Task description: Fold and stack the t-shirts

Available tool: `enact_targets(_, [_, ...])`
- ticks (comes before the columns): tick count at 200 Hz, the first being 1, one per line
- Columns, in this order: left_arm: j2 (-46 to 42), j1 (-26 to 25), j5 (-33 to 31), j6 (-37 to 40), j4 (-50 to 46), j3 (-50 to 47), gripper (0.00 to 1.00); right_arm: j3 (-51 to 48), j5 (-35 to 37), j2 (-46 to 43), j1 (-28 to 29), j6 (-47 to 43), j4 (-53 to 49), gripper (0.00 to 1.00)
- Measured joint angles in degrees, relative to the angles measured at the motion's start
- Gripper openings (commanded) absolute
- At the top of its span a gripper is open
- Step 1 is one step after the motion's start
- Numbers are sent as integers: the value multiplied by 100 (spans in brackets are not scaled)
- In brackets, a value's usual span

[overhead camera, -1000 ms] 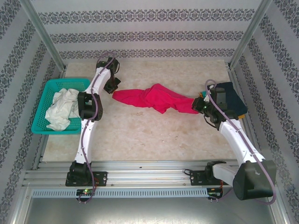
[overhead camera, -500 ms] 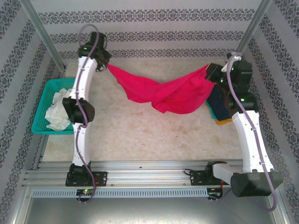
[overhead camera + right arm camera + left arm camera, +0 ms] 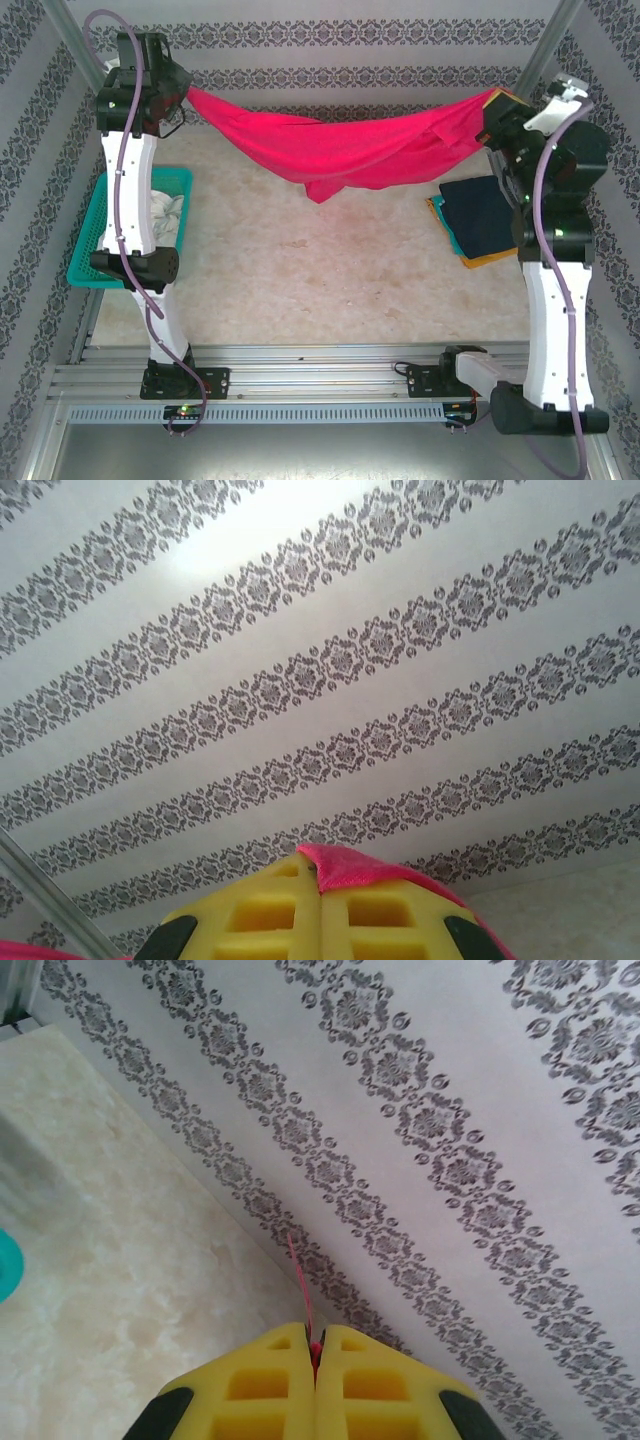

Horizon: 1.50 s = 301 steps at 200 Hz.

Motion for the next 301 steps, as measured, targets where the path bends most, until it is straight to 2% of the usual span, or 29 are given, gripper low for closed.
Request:
enact_targets(38, [-11, 0, 52, 175, -442, -26, 0, -120, -4, -264, -4, 0, -66, 0])
enact_targets(70, [24, 0, 122, 339, -693, -28, 0, -205, -101, 37, -2, -2, -66, 0])
enact_targets(92, [173, 0, 111, 483, -706, -149, 0, -697, -114, 275, -4, -20, -39, 0])
enact_targets(144, [1958, -68, 319, 610, -603, -236, 2, -1912, 243, 1196, 114, -334, -46, 0])
enact_targets(161, [2594, -125, 455, 549, -474, -293, 11, -2138, 376, 1427, 116, -367, -46, 0])
enact_targets(185, [3185, -181, 632, 328, -227, -313, 33, -2201, 476, 1698, 114, -389, -22, 0])
enact_targets(195, [3320, -195, 697, 278, -107, -310, 54, -2199, 496, 1805, 114, -393, 9, 0])
enact_targets(207, [3394, -199, 811, 160, 39, -310, 90, -2192, 496, 1917, 114, -404, 26, 0])
enact_targets(211, [3401, -201, 848, 140, 81, -310, 99, -2184, 496, 1961, 114, -411, 26, 0])
enact_targets(259, [3062, -348, 876, 160, 142, -367, 100, -2052, 492, 2212, 114, -431, 61, 0])
enact_targets(301, [1547, -1130, 793, 160, 37, -1867, 100, -2096, 485, 2190, 114, -428, 118, 0])
